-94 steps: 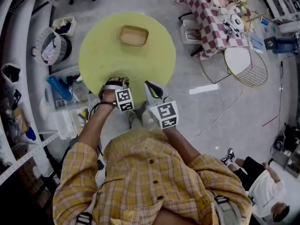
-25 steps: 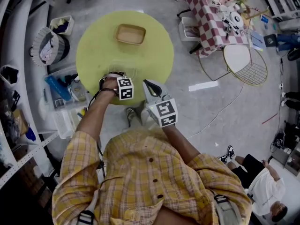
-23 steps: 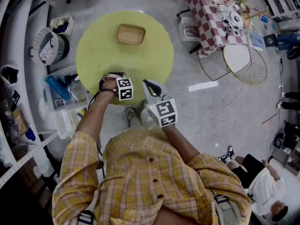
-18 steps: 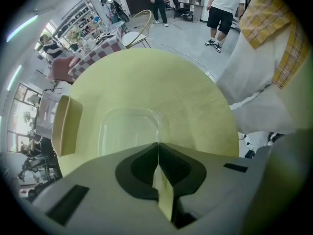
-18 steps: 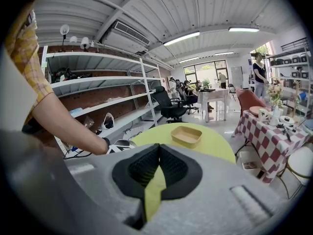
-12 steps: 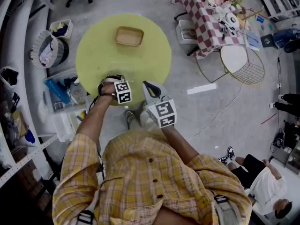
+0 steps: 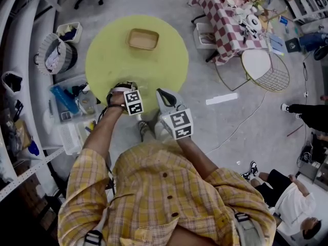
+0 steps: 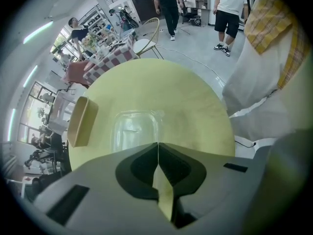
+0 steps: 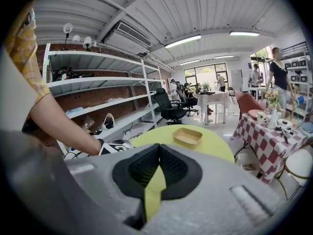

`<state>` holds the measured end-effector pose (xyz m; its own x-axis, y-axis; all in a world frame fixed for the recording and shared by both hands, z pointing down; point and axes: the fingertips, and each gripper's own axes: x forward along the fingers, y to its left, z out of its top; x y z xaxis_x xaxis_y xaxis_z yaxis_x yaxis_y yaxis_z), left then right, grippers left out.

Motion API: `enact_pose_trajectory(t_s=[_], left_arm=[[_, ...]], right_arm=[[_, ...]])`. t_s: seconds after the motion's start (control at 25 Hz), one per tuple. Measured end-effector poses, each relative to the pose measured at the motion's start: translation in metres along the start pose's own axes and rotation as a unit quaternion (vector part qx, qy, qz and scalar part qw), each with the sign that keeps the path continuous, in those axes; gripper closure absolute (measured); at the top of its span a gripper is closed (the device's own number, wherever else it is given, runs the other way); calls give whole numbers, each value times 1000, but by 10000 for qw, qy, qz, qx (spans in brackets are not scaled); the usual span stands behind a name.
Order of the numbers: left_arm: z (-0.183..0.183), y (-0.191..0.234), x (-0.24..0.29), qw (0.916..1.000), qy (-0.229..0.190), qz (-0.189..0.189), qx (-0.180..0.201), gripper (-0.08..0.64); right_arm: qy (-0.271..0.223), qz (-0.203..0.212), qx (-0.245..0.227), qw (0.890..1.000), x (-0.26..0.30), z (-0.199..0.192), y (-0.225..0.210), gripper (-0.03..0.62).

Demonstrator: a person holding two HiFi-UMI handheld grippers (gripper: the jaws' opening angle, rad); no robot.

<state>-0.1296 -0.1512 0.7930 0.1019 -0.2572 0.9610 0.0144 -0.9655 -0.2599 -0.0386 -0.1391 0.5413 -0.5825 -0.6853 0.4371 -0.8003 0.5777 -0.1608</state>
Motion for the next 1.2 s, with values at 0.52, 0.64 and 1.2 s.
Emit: enact_pose_trajectory(t_s=[0.52,0.64,1.2], left_arm=[[7,2,-24,9980,-206,377,-454,549],[15,1,-34,9968,-323,437,-581,549],[28,7,-101,9658,-1326,740,-2103,549]], right_arm=[[-52,-58,-39,10000,-13,-2,10,594],[-80,-93,-12,9999,-17,-3,9,594],[-160,-195,-44,9997,-29,1,21,594]])
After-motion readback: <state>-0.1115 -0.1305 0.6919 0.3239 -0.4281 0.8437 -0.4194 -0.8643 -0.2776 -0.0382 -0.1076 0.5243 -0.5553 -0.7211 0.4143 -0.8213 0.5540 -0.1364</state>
